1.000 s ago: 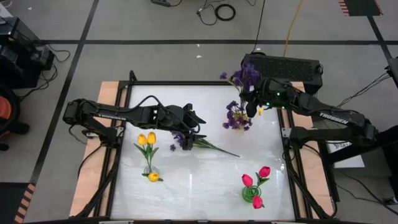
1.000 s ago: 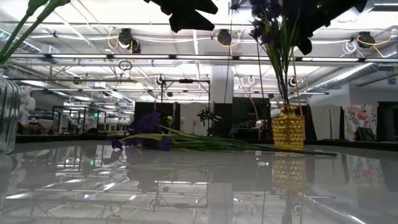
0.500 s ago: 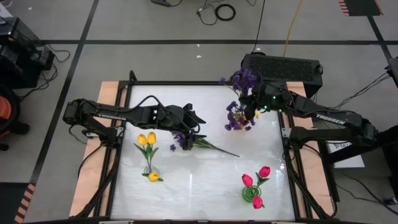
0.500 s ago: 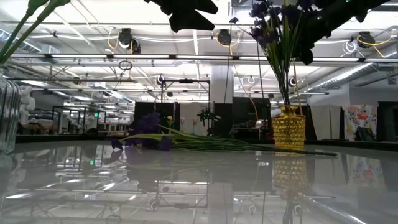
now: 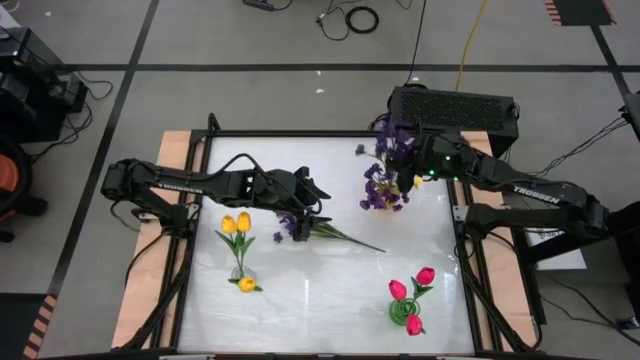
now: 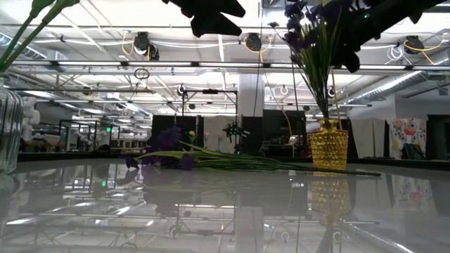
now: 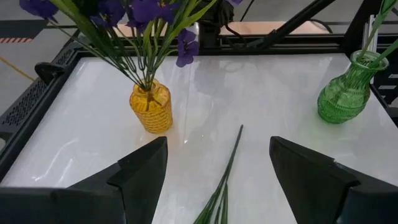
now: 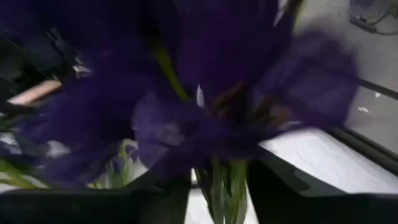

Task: Sort flowers into vase by color
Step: Put the top purple flowers into the yellow vase, then put the purple flowers into the yellow vase

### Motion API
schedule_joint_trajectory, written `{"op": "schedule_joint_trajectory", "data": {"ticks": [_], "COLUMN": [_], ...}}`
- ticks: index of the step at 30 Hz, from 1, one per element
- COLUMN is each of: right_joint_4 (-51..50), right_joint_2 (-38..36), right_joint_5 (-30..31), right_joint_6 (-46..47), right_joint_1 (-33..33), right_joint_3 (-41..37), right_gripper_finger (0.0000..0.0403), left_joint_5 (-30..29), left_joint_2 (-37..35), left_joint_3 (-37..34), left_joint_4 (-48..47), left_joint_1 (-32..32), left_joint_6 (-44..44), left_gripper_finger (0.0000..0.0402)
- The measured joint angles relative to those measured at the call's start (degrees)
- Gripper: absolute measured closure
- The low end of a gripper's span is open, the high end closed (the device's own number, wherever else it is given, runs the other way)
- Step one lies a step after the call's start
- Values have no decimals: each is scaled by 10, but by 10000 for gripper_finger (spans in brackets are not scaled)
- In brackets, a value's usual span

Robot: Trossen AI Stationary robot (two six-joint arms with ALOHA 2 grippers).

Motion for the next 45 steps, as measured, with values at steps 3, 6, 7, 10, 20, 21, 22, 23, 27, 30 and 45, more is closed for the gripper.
{"op": "schedule_joint_trajectory", "data": {"ticks": [3, 6, 7, 10, 20, 21, 22, 23, 27, 30, 45], "right_joint_4": [-17, -60, -73, -103, -120, -122, -124, -123, -123, -119, -98], "right_joint_2": [-23, -47, -57, -83, -183, -190, -194, -196, -204, -207, -219], "right_joint_5": [0, 0, 0, 0, 14, 18, 19, 19, 17, 16, 20], "right_joint_6": [3, 3, 4, 8, 2, -3, -8, -11, -17, -24, -61], "right_joint_1": [0, 3, 5, 11, 59, 64, 68, 72, 88, 101, 118], "right_joint_3": [6, 22, 28, 47, 68, 68, 68, 66, 50, 36, 31], "right_gripper_finger": [232, 208, 202, 187, 179, 179, 179, 179, 179, 179, 179], "left_joint_5": [0, 0, 0, 0, -6, -6, -7, -7, -6, 31, 38], "left_joint_2": [0, 0, 0, 0, 32, 38, 45, 54, 97, 132, 247], "left_joint_3": [0, 0, 0, -6, -12, -1, 10, 25, 66, 75, 75], "left_joint_4": [-12, -14, -15, -6, -13, -28, -53, -78, -142, -145, -146], "left_joint_1": [0, 0, 0, -1, -6, -3, -1, 2, 15, 32, 60], "left_joint_6": [0, 0, 0, -1, 0, 1, 5, 15, 80, 107, 137], "left_gripper_finger": [117, 117, 117, 117, 117, 117, 117, 117, 117, 117, 117]}}
